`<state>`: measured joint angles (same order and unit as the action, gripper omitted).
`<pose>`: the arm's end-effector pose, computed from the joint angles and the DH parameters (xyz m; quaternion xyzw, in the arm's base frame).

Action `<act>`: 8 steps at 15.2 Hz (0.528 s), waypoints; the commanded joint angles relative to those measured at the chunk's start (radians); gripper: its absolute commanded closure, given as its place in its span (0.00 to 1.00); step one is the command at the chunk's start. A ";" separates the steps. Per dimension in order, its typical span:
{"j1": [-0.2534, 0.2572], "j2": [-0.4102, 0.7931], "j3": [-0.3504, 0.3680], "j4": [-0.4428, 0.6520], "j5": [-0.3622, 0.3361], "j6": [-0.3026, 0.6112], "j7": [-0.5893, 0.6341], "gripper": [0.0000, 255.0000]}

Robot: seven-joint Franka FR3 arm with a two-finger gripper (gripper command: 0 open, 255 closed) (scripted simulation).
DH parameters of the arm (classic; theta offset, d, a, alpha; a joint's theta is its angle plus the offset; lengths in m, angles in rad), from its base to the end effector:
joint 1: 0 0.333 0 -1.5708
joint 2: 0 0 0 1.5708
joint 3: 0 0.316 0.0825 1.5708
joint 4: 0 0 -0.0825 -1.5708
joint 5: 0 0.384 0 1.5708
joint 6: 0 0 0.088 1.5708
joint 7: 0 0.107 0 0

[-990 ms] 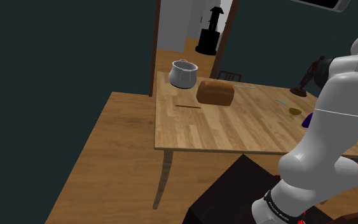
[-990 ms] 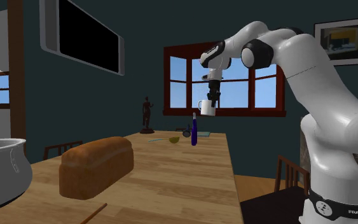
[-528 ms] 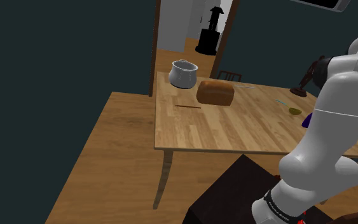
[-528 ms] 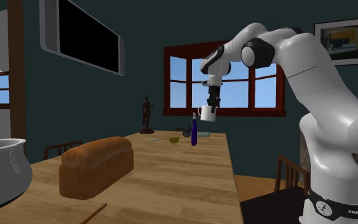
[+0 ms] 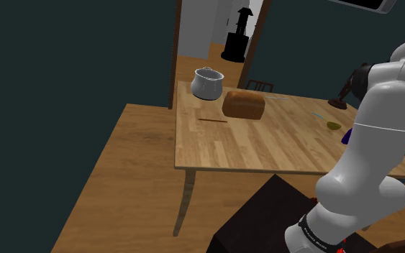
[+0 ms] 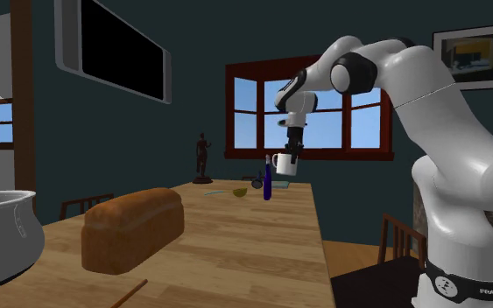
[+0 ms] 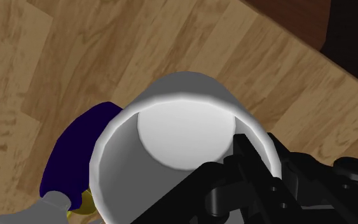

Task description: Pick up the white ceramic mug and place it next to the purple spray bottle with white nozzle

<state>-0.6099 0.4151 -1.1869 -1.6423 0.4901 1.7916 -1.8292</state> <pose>-0.0121 -0.6237 0.4948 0.9986 -0.0231 0.0452 0.0141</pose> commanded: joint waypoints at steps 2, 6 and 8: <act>0.003 0.007 0.006 -0.034 0.010 0.036 -0.010 1.00; 0.001 0.020 0.018 -0.074 0.028 0.080 -0.026 1.00; -0.001 0.028 0.025 -0.093 0.038 0.102 -0.034 1.00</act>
<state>-0.6108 0.4400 -1.1651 -1.7240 0.5229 1.8805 -1.8585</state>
